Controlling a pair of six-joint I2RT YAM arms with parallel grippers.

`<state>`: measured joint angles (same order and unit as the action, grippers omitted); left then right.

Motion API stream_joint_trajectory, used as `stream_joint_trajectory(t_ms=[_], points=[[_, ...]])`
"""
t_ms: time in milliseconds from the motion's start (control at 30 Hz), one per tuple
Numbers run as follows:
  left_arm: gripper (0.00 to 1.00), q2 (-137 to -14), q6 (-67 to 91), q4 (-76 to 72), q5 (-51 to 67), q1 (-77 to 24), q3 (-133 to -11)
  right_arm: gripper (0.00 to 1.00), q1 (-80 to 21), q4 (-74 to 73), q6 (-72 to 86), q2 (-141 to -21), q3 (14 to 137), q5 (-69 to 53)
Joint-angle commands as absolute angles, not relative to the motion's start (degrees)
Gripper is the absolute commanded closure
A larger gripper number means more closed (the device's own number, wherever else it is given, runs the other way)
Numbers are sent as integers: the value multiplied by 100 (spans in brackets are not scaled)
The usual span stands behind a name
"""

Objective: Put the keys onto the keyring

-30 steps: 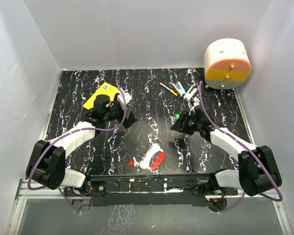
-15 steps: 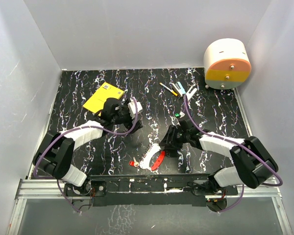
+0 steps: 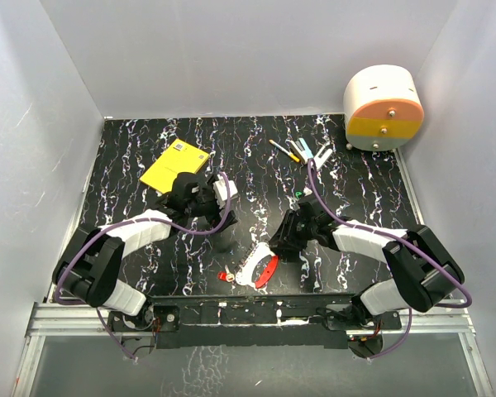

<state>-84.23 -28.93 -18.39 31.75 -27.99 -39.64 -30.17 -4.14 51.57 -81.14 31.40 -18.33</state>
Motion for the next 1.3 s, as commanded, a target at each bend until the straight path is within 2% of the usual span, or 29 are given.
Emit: stream_joint_trajectory(t_ms=[0, 333, 600, 833, 1033, 1267], points=[[9, -8108, -2886, -1841, 3398, -2838, -4016, 62, -3041, -127, 5271, -8189, 3340, -1611], [9, -8132, -2880, -1897, 3363, -2865, -4016, 69, -3117, 172, 5379, -8455, 3390, -1707], [8, -8099, -2890, -1837, 3243, -2865, -3998, 92, -3155, 158, 5350, -8459, 3364, -1642], [8, -8219, -2616, -1687, 3458, -2863, -4324, 92, -3195, 424, 5116, -7827, 3182, -1428], [8, -8475, -2495, -1273, 4463, -2885, -4880, 92, -3295, 985, 4162, -7309, 2995, -1554], [5, -8870, -2359, -1941, 5084, -3081, -4716, 92, -3434, 1313, 3707, -7141, 2824, -1658]])
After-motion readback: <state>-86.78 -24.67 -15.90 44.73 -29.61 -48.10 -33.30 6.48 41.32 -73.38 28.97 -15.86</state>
